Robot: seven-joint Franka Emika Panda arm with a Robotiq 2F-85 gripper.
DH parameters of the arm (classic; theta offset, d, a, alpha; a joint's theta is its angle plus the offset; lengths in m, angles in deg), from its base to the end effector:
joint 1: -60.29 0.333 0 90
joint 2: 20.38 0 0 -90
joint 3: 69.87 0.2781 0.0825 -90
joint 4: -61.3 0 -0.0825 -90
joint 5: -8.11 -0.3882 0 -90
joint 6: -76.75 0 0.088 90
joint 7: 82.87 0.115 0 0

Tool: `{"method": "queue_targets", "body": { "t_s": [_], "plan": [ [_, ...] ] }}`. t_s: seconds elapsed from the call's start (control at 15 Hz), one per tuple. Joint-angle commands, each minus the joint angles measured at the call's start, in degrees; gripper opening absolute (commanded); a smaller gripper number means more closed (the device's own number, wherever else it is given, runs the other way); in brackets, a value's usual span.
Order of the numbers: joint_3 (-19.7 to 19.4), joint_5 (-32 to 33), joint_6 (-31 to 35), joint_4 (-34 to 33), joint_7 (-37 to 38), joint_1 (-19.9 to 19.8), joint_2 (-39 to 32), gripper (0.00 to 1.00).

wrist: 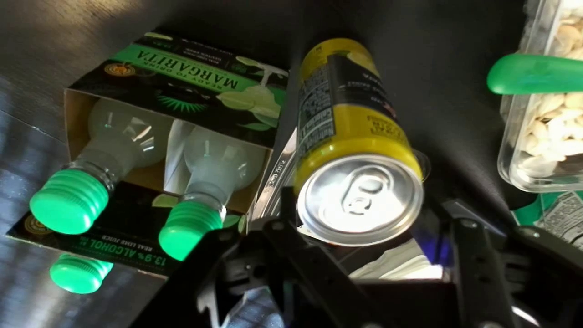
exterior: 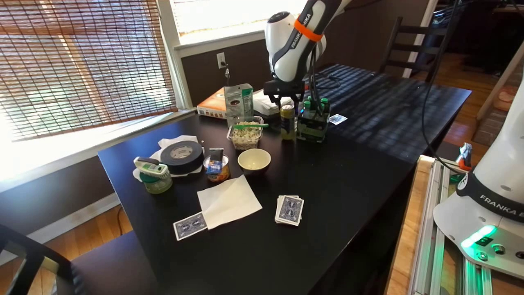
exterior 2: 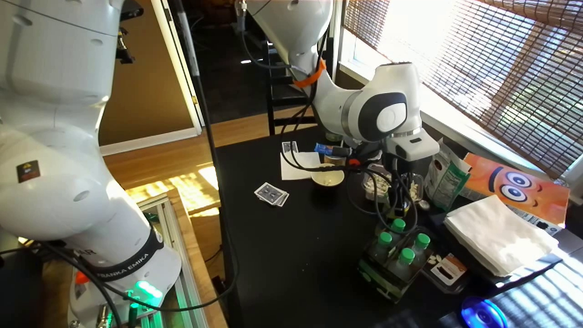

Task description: Move the can to the right

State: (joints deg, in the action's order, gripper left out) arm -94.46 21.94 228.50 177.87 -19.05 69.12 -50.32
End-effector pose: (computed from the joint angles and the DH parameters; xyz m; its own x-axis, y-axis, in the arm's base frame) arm 0.5767 -0.1599 0.1739 0.4267 -0.8402 0.3346 -0.9018 -0.4235 0.0865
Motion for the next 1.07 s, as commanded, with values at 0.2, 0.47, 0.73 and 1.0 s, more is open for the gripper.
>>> {"method": "queue_targets", "body": {
  "t_s": [0.2, 0.47, 0.73, 1.0],
  "plan": [
    [2.01, -0.61, 0.13, -1.08, 0.8, -2.18, -0.18, 0.37],
    [2.69, -1.03, 0.62, -1.14, 0.67, -2.98, -0.43, 0.37],
    [3.43, -1.47, 0.03, -1.14, 0.43, -3.54, -0.26, 0.88],
    [1.76, 0.6, 0.55, -1.1, 1.77, -2.11, 1.13, 1.0]
  ]
}}
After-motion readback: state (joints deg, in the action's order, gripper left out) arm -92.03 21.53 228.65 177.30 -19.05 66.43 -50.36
